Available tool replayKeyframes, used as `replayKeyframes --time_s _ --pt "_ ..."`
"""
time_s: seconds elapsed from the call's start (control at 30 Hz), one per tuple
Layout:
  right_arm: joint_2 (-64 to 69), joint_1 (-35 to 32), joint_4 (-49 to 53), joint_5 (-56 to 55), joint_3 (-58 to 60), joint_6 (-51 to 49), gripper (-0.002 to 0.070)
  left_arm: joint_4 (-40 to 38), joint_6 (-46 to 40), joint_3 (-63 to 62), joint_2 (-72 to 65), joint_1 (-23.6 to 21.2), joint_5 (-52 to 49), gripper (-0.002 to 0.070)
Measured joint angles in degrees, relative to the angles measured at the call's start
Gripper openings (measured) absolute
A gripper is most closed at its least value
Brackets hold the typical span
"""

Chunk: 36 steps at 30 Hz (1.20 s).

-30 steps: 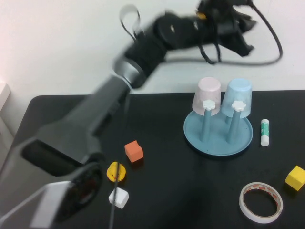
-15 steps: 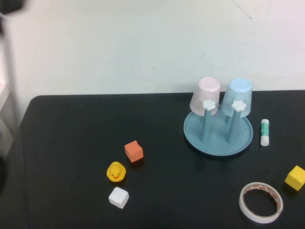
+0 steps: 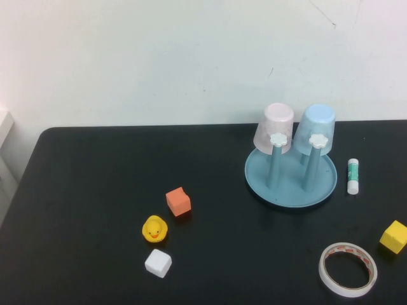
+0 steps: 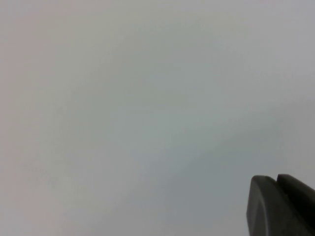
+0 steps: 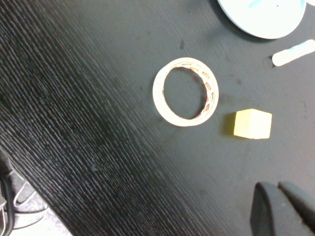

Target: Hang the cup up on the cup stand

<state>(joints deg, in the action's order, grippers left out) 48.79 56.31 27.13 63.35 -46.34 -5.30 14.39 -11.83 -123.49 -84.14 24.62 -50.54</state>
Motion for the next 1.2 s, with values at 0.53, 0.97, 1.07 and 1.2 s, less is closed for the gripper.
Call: replayKeyframes --time_s 0.53,0.97,1.07,1.2 --pt "0.0 0.0 -0.1 0.0 0.0 0.0 -0.0001 4.5 10.6 44.0 37.9 0.0 -1.3 0.0000" --pt "0.0 0.0 -0.1 0.0 0.0 0.0 -0.0001 1.2 10.8 62.7 45.0 0.0 -8.2 0.0000" --pt "0.0 0.0 -0.1 0.0 0.0 0.0 -0.0001 0.7 11.1 66.4 46.8 0.0 -6.9 0.0000" --pt "0.0 0.0 -0.1 0.0 0.0 0.0 -0.0001 -3.1 11.1 77.0 53.9 -3.3 6.6 0.0000"
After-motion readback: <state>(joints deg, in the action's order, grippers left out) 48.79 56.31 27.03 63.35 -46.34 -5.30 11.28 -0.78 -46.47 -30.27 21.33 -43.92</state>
